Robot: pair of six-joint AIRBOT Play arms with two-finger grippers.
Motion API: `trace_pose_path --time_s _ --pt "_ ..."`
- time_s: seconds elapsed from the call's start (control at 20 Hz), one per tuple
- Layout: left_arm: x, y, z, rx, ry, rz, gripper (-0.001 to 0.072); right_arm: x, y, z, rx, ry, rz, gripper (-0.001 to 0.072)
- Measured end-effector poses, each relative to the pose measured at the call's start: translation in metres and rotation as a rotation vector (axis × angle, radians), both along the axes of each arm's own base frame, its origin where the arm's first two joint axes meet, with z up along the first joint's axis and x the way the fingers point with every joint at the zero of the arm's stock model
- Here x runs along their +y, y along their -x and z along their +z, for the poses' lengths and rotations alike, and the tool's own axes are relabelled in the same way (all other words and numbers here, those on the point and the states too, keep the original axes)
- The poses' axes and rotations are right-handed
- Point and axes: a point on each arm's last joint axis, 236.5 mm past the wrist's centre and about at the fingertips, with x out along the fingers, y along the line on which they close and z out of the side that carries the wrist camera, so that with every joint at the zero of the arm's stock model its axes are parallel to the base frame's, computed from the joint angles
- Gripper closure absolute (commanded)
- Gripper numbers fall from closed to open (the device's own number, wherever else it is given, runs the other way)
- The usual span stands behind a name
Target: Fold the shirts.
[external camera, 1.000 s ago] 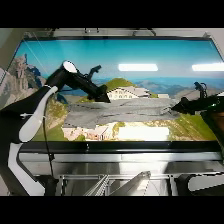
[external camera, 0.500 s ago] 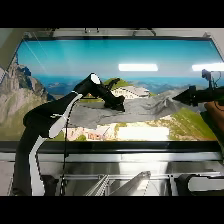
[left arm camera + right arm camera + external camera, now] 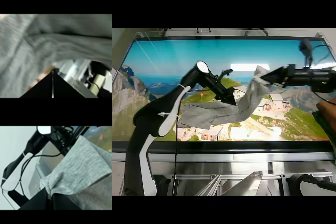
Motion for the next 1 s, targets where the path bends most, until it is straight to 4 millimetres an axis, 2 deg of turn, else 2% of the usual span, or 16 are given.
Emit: trace_pose_path --time_s 0.15,0.25,0.35,0.5,0.55,0.6,0.65,0.75,0.8,0.9,1.0 --pt "0.053 -0.027 0.068 -0.098 0.051 0.089 0.0698 0.074 0.001 -0.014 -0.024 0.034 0.010 0.0696" --pt "0.100 -0.045 0.111 -0.178 0.073 0.198 0.0697 0.120 0.002 -0.037 -0.024 0.074 0.000 0.0696" --pt "0.148 -0.057 0.143 -0.247 0.080 0.314 0.0696 0.164 0.004 -0.065 -0.022 0.112 -0.008 0.0697" --pt "0.210 -0.062 0.173 -0.335 0.078 0.461 0.0689 0.232 0.006 -0.108 -0.033 0.146 0.010 0.0695" --pt "0.227 -0.062 0.179 -0.361 0.074 0.502 0.0688 0.254 0.009 -0.123 -0.034 0.153 0.031 0.0553" --pt "0.241 -0.060 0.183 -0.381 0.070 0.536 0.0689 0.274 0.014 -0.137 -0.029 0.155 0.059 0.0467" --pt "0.251 -0.058 0.184 -0.396 0.066 0.564 0.0688 0.293 0.021 -0.149 -0.022 0.152 0.096 0.0581" --pt "0.269 -0.051 0.183 -0.407 0.058 0.610 0.0689 0.315 0.037 -0.157 -0.005 0.125 0.176 0.0608" --pt "0.274 -0.047 0.182 -0.408 0.055 0.626 0.0688 0.318 0.042 -0.157 0.004 0.119 0.212 0.0608" --pt "0.279 -0.037 0.176 -0.400 0.049 0.644 0.0688 0.310 0.052 -0.148 0.007 0.124 0.294 0.0608" --pt "0.279 -0.027 0.172 -0.392 0.047 0.649 0.0688 0.286 0.055 -0.134 -0.006 0.169 0.365 0.0608"
